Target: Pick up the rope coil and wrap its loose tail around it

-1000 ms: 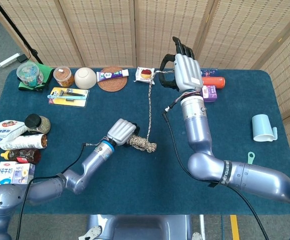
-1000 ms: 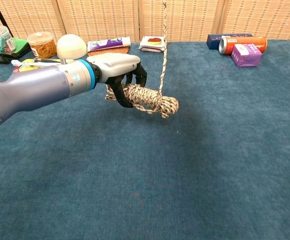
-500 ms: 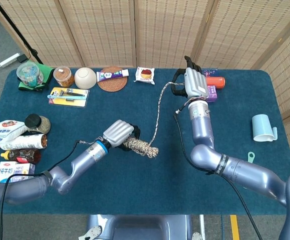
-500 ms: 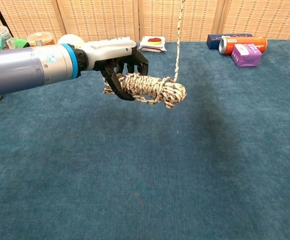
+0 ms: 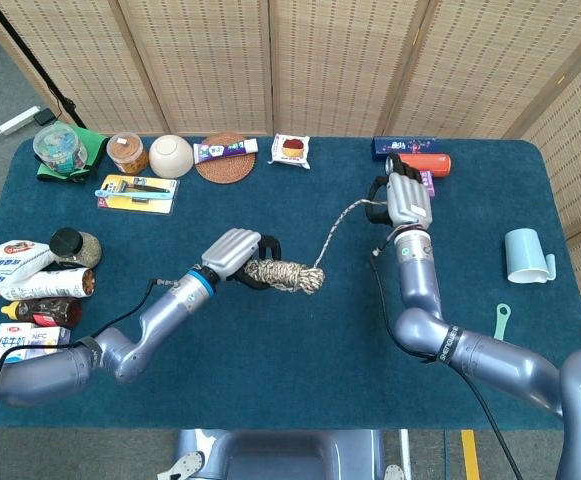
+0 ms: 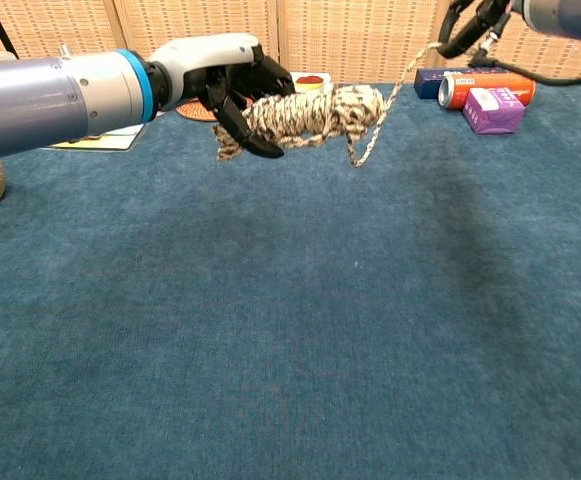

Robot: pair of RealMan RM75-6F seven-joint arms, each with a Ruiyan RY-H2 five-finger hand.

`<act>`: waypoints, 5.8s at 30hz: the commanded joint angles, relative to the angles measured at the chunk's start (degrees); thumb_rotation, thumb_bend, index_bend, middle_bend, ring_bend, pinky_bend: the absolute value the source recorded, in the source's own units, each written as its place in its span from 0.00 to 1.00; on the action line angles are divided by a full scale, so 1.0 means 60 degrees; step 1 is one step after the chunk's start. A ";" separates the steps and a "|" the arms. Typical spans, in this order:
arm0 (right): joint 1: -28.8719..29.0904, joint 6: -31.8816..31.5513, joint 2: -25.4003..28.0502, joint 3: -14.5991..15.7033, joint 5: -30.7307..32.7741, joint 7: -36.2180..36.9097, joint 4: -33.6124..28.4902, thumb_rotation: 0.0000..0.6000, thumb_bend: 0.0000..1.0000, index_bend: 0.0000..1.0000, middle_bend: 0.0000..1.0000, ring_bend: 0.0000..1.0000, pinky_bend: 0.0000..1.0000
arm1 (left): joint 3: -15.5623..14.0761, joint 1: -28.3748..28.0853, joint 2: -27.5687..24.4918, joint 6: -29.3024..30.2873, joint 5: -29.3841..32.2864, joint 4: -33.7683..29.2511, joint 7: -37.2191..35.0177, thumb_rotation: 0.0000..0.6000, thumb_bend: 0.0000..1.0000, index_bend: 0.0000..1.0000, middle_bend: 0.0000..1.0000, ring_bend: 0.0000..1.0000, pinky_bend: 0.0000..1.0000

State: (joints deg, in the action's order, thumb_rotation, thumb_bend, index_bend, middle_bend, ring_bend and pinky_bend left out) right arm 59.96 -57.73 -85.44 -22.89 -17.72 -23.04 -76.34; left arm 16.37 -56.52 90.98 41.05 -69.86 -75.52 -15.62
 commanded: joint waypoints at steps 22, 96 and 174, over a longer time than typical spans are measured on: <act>-0.1832 -0.0424 0.1293 0.1345 -0.2887 0.0421 -0.3687 1.00 0.49 0.66 0.00 0.00 0.00 | 0.1401 -0.0993 0.1725 0.2184 0.3481 0.0785 0.3968 1.00 0.47 0.63 0.49 0.51 0.61; 0.1063 0.0946 0.2536 0.0015 -0.1481 0.2732 -0.5476 1.00 0.50 0.71 0.00 0.00 0.00 | 0.0025 -0.1727 0.4209 0.1747 0.1032 0.5186 0.5076 1.00 0.46 0.64 0.49 0.51 0.61; -0.1576 0.2772 0.1323 0.1446 -0.2241 0.4073 -0.3221 1.00 0.50 0.58 0.00 0.00 0.00 | 0.1239 -0.0596 0.3597 0.3688 0.1422 0.1425 0.6140 1.00 0.46 0.66 0.49 0.51 0.61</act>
State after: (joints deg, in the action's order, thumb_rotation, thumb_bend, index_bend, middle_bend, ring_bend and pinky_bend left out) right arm 50.92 -40.85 -77.40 -14.42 -30.35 1.16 -95.67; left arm 23.93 -60.48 112.97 62.74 -61.24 -66.22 20.82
